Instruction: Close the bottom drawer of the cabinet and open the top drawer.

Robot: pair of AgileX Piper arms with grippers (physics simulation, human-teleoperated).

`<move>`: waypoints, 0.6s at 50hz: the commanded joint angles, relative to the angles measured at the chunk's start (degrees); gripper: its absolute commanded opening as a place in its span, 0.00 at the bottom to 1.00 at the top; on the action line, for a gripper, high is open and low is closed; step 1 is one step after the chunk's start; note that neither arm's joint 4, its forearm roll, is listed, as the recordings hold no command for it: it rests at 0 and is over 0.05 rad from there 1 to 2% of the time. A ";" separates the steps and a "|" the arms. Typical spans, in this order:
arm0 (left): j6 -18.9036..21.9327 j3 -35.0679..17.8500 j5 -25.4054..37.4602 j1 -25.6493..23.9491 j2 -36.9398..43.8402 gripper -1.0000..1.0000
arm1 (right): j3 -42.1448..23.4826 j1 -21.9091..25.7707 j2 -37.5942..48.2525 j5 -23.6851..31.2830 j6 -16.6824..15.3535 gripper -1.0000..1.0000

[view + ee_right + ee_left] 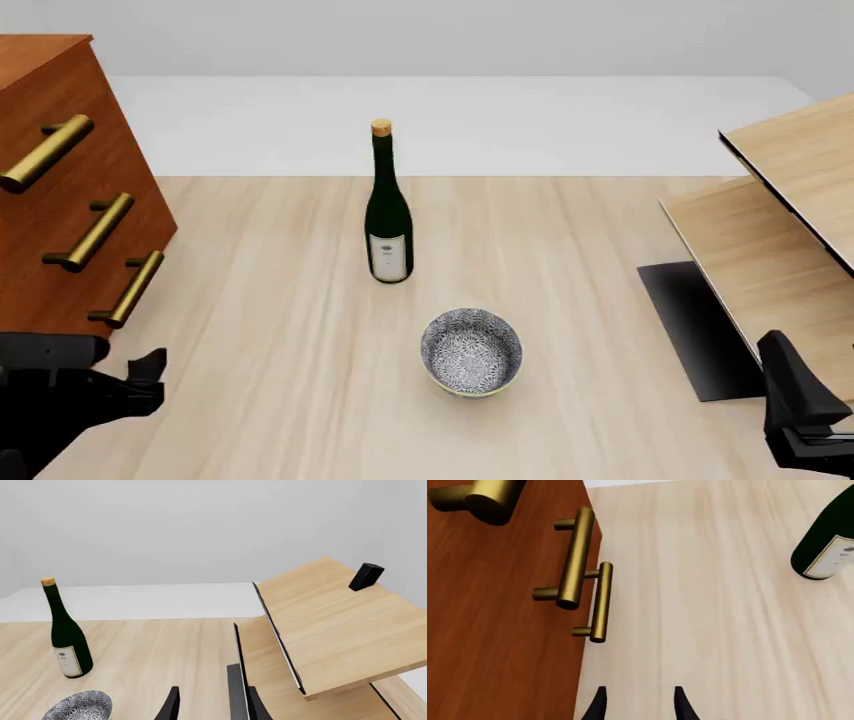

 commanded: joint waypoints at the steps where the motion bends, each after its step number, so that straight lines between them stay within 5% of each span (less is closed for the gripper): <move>1: -1.26 -0.73 4.44 -3.51 -4.21 1.00 | -0.01 -0.01 0.09 -0.08 0.03 1.00; 30: -4.58 -10.78 24.30 -13.47 -18.36 1.00 | 0.00 0.00 -0.14 0.13 0.26 1.00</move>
